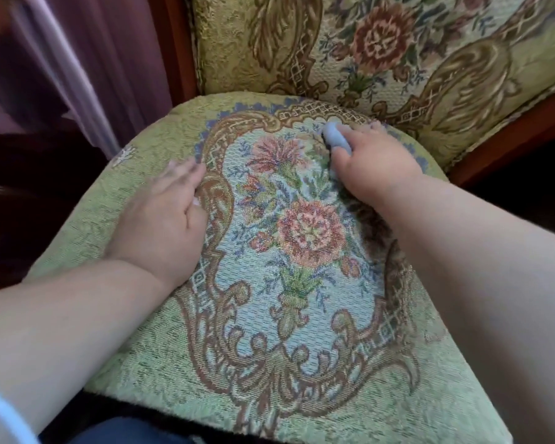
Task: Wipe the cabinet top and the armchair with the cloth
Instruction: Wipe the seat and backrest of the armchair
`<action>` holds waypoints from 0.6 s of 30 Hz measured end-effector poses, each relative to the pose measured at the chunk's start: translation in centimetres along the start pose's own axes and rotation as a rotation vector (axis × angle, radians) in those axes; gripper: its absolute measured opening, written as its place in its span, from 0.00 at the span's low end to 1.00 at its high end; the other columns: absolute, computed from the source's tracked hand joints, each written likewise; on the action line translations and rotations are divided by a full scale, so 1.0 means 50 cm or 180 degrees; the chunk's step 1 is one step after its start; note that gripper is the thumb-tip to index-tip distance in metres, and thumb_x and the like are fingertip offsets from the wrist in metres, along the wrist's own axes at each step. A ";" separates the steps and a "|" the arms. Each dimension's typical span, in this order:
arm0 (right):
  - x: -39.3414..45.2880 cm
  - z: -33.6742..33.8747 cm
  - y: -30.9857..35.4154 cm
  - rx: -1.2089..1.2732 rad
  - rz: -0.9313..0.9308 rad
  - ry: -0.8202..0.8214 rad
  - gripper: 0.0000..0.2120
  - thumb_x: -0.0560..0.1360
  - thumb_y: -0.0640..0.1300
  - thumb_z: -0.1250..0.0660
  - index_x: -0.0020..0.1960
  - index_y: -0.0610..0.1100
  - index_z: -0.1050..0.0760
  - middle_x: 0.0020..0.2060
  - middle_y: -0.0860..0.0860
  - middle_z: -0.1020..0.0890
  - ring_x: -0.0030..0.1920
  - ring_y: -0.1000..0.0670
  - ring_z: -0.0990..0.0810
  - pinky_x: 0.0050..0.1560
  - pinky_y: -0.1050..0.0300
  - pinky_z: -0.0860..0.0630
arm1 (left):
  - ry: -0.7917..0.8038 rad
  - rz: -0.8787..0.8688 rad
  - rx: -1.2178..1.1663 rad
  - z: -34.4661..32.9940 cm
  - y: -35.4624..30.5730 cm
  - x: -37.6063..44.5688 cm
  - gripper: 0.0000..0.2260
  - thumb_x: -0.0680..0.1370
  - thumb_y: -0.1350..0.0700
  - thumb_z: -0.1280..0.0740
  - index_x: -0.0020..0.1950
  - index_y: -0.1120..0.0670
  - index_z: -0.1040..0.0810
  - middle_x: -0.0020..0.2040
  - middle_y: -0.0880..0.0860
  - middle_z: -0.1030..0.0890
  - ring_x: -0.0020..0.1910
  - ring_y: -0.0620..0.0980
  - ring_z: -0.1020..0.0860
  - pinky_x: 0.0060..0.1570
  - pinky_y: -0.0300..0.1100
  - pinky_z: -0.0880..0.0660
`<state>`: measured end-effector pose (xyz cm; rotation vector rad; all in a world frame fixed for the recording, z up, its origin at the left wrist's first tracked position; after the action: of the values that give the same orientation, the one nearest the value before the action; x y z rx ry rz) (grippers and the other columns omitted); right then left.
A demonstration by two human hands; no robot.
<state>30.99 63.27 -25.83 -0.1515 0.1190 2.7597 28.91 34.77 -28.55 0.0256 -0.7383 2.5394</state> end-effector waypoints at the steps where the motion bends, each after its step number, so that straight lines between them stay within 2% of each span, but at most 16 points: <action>1: -0.021 0.006 0.026 0.0087 0.0178 -0.0102 0.23 0.80 0.50 0.47 0.73 0.44 0.36 0.70 0.40 0.30 0.70 0.40 0.35 0.67 0.49 0.37 | 0.0015 -0.0009 -0.0014 0.000 -0.002 0.000 0.27 0.76 0.53 0.50 0.76 0.53 0.37 0.77 0.50 0.37 0.77 0.47 0.43 0.75 0.45 0.48; 2: -0.052 0.008 0.058 0.0165 0.0408 -0.0154 0.24 0.79 0.50 0.46 0.73 0.44 0.36 0.71 0.41 0.30 0.71 0.42 0.35 0.67 0.50 0.37 | 0.0029 -0.0007 -0.0037 0.001 -0.003 0.001 0.27 0.76 0.54 0.50 0.76 0.53 0.37 0.77 0.51 0.37 0.77 0.47 0.43 0.75 0.45 0.49; 4: -0.145 -0.007 0.125 0.0276 0.0939 -0.0095 0.27 0.79 0.51 0.44 0.77 0.45 0.40 0.76 0.44 0.36 0.76 0.44 0.41 0.75 0.52 0.45 | 0.0080 -0.0005 -0.0064 0.001 -0.010 0.002 0.28 0.75 0.54 0.50 0.76 0.54 0.37 0.77 0.51 0.37 0.77 0.48 0.43 0.75 0.45 0.50; 6: -0.258 -0.027 0.185 0.0292 0.1331 0.0041 0.30 0.78 0.53 0.43 0.77 0.46 0.41 0.77 0.45 0.39 0.77 0.44 0.45 0.77 0.50 0.50 | 0.0142 -0.0025 0.0008 -0.002 -0.017 0.003 0.28 0.75 0.53 0.49 0.76 0.54 0.37 0.77 0.54 0.37 0.77 0.52 0.43 0.74 0.43 0.51; 9: -0.365 -0.058 0.216 0.0297 0.1567 0.0137 0.31 0.76 0.55 0.40 0.76 0.48 0.39 0.76 0.46 0.37 0.77 0.44 0.43 0.75 0.45 0.44 | 0.0341 -0.0199 0.0482 -0.016 -0.023 0.011 0.28 0.76 0.47 0.49 0.77 0.51 0.40 0.77 0.58 0.38 0.76 0.60 0.41 0.73 0.52 0.46; 11: -0.366 -0.058 0.204 0.0250 0.1592 0.0131 0.31 0.76 0.57 0.41 0.77 0.50 0.40 0.76 0.48 0.36 0.77 0.44 0.43 0.75 0.45 0.45 | 0.0573 -0.0337 0.0932 -0.030 -0.020 0.025 0.29 0.76 0.43 0.51 0.77 0.48 0.45 0.78 0.59 0.41 0.75 0.63 0.42 0.72 0.58 0.44; 14: -0.264 -0.040 0.133 -0.0076 0.1135 -0.0038 0.31 0.77 0.58 0.48 0.77 0.51 0.44 0.77 0.47 0.38 0.76 0.43 0.44 0.74 0.43 0.44 | 0.0692 -0.0451 0.1109 -0.037 -0.007 0.037 0.29 0.77 0.42 0.53 0.78 0.47 0.49 0.79 0.59 0.44 0.76 0.63 0.44 0.73 0.59 0.46; 16: -0.171 -0.018 0.028 -0.0384 0.0468 -0.0203 0.30 0.77 0.56 0.49 0.76 0.47 0.44 0.74 0.43 0.35 0.73 0.40 0.40 0.69 0.41 0.36 | 0.0650 -0.0456 0.1015 -0.035 0.000 0.032 0.28 0.78 0.44 0.51 0.78 0.45 0.51 0.79 0.57 0.46 0.77 0.60 0.47 0.74 0.57 0.48; 18: -0.108 0.006 -0.078 -0.0427 -0.0131 -0.0254 0.26 0.79 0.50 0.47 0.73 0.39 0.39 0.69 0.37 0.32 0.68 0.37 0.36 0.66 0.40 0.35 | 0.0582 -0.0455 0.0952 -0.033 0.000 0.027 0.28 0.78 0.44 0.52 0.78 0.44 0.51 0.79 0.55 0.46 0.77 0.58 0.47 0.74 0.55 0.50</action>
<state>37.40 64.95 -25.13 -0.0778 -0.0895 2.7279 27.91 36.19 -29.76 -0.0513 -0.2730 2.4516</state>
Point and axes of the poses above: each hand's wrist, its own x-axis towards the middle knuckle, its own z-axis out of the back of the hand, y = z × x, the point moved 8 cm from there along x, towards the middle knuckle
